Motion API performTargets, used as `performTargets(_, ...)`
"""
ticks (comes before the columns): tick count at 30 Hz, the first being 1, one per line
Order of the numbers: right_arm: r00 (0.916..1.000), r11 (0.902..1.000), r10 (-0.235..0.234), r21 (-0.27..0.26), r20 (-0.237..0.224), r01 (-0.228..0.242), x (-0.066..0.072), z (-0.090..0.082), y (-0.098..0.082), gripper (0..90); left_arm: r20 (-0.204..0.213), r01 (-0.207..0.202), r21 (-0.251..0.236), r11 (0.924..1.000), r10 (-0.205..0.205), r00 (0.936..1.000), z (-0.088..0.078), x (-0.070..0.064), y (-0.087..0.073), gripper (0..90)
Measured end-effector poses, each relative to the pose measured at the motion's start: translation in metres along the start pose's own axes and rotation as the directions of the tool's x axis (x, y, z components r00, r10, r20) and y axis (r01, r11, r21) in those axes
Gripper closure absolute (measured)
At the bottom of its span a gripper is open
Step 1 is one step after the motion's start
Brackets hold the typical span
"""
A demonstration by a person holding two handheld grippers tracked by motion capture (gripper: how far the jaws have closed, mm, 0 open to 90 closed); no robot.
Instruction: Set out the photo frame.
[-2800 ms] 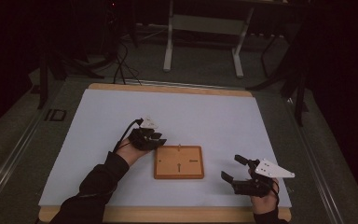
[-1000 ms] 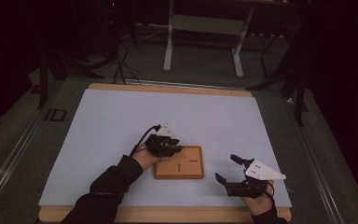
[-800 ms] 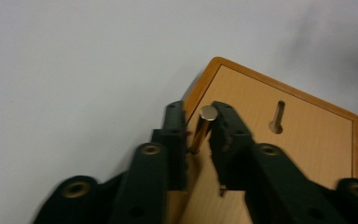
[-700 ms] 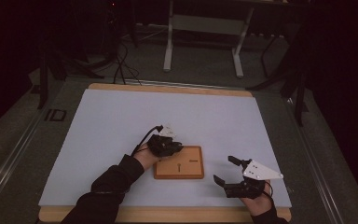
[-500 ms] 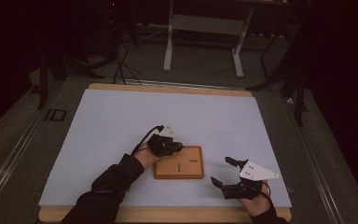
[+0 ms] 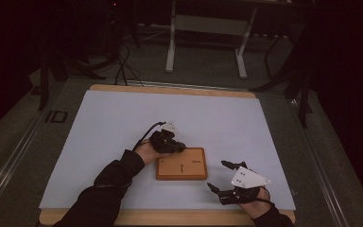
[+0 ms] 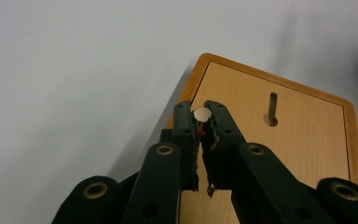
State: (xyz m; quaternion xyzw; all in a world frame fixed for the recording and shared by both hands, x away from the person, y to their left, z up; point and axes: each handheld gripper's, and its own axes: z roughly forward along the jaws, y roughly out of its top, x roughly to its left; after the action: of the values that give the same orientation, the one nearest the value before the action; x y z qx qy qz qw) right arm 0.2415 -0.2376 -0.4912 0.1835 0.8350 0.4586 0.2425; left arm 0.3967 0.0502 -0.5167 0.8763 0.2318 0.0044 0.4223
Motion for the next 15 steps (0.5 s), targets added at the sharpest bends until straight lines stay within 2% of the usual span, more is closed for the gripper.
performTargets(3, 0.9971, 0.9971, -0.067, 0.038, 0.036, 0.066, 0.007, 0.004, -0.001, 19.6, 0.019, 0.014, 0.005, 0.9999, -0.014, 0.9997, 0.0, 0.004, 0.001, 84.2)
performTargets(5, 0.9893, 0.9886, -0.138, 0.067, 0.047, 0.135, 0.012, 0.007, -0.002, 22.6, 0.029, 0.013, 0.016, 0.9998, -0.014, 0.9995, 0.0, 0.006, 0.003, 84.2)
performTargets(6, 0.9893, 0.9886, -0.138, 0.067, 0.047, 0.135, 0.012, 0.007, -0.002, 22.6, 0.029, 0.013, 0.016, 0.9998, -0.014, 0.9995, 0.0, 0.006, 0.003, 84.3)
performTargets(7, 0.9751, 0.9759, -0.208, 0.083, 0.076, 0.202, 0.017, 0.009, -0.002, 24.2, 0.035, 0.02, 0.019, 0.9996, -0.021, 0.9992, 0.0, 0.006, 0.003, 84.3)
performTargets(8, 0.9605, 0.9613, -0.266, 0.098, 0.083, 0.257, 0.021, 0.011, -0.003, 25.3, 0.039, 0.015, 0.026, 0.9995, -0.016, 0.9991, 0.0, 0.008, 0.004, 84.2)
performTargets(10, 0.9337, 0.932, -0.348, 0.137, 0.083, 0.336, 0.026, 0.016, -0.003, 30.1, 0.049, 0.026, 0.03, 0.9992, -0.028, 0.9984, 0.0, 0.009, 0.005, 84.3)
performTargets(12, 0.9145, 0.9095, -0.398, 0.161, 0.072, 0.383, 0.029, 0.021, -0.004, 32.7, 0.058, 0.027, 0.036, 0.999, -0.03, 0.9979, 0.0, 0.011, 0.005, 84.3)
performTargets(15, 0.891, 0.8821, -0.45, 0.184, 0.059, 0.433, 0.03, 0.029, -0.007, 35.9, 0.071, 0.038, 0.035, 0.9987, -0.04, 0.9967, 0.001, 0.013, 0.006, 84.3)
